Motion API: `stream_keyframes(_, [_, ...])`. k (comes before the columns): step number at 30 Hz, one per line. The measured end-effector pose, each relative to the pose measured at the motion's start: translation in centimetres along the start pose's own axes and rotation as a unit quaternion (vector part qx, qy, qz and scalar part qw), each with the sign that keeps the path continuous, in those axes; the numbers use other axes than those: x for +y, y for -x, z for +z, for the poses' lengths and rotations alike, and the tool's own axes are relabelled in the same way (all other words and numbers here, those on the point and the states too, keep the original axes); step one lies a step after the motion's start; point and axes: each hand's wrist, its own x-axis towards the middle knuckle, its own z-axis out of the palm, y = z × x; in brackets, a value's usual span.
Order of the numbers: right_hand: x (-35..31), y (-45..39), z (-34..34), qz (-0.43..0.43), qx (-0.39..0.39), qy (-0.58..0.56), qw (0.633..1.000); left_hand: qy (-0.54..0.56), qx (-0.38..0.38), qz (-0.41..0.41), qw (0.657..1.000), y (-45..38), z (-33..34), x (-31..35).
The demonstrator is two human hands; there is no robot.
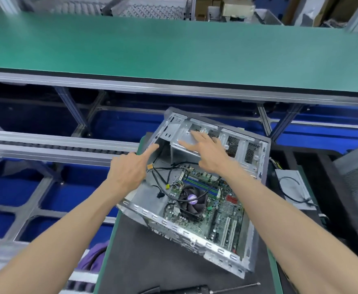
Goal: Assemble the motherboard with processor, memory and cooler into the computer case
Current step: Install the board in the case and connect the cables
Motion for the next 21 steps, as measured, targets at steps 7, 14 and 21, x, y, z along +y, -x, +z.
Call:
stream_keyframes(7, [-0.3,-0.7,0.1,-0.080,-0.015,-0.031,0.996,0.054,-0.056,-0.086,0.993,3.8,-0.7,2.1])
stream_keyframes(14, [-1.4,0.6,-0.3,-0.178,-0.007,0.035,0.983,0.065,-0.093,-0.072,0.991,6.2,-1.6,2.1])
stream_keyframes(21, [-2.2,6.7,1.9,-0.193,0.196,-0.109,0.955,0.022,0.016,0.131,0.991,5.6,-2.7,4.2])
